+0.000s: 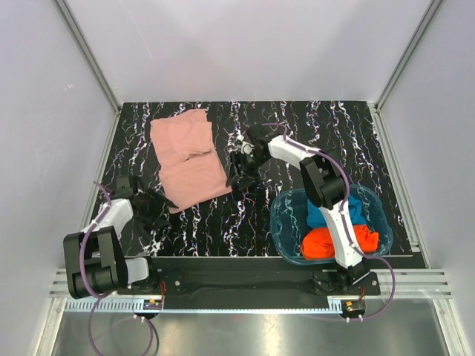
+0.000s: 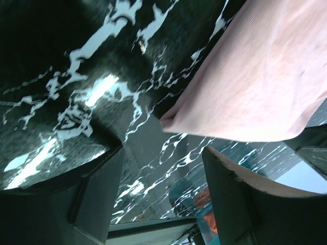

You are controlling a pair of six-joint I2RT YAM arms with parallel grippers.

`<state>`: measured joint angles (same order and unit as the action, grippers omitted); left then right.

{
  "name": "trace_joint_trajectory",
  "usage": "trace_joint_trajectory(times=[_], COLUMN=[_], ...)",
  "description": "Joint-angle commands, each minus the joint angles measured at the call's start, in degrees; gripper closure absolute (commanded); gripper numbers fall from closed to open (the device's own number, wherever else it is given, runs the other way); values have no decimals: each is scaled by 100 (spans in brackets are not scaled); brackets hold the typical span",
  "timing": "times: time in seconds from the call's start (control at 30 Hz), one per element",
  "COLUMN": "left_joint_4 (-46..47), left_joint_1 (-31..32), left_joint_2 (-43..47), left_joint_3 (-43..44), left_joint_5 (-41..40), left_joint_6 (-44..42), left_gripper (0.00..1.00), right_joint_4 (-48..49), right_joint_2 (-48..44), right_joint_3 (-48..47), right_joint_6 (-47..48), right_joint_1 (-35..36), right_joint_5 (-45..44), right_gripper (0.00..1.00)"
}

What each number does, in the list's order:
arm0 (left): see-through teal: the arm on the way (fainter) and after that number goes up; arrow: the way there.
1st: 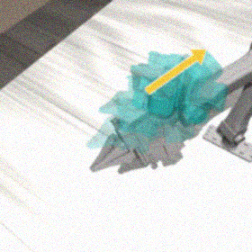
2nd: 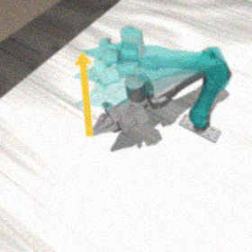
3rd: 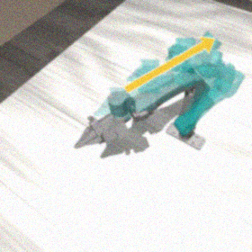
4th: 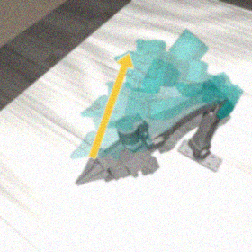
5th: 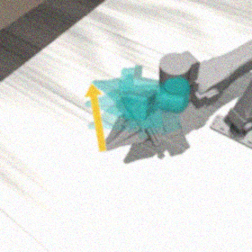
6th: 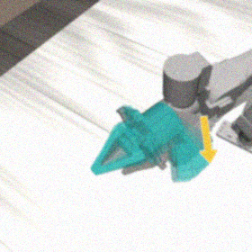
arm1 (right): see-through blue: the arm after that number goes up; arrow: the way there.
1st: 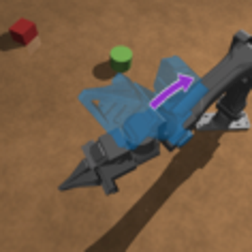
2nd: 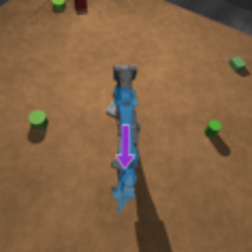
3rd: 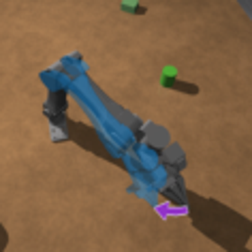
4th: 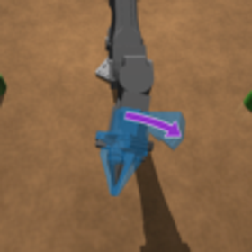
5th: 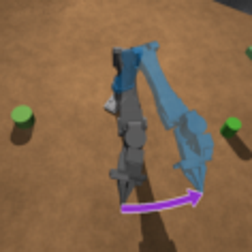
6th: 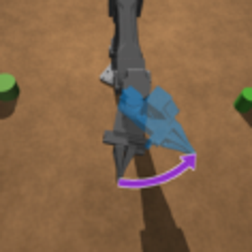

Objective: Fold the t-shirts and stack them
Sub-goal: Fold the tshirt

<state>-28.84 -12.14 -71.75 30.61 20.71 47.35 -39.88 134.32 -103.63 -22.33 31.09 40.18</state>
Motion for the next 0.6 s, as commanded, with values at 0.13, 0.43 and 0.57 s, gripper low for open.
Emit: trace_joint_trajectory(times=[0.13,0.43,0.57], left_joint_4=[493,959,1038], left_joint_1=[-25,-25,-34], left_joint_2=[-331,-674,-744], left_joint_3=[-90,-161,-90], left_joint_5=[-550,-480,-489], left_joint_6=[2,37,-42], left_gripper=[39,52,57], right_joint_4=[304,577,622], right_joint_2=[375,376,410], right_joint_3=[-87,80,116], right_joint_6=[-122,-272,-290], right_joint_1=[169,266,266], right_joint_5=[-406,-468,-441], right_gripper=[34,39,43])
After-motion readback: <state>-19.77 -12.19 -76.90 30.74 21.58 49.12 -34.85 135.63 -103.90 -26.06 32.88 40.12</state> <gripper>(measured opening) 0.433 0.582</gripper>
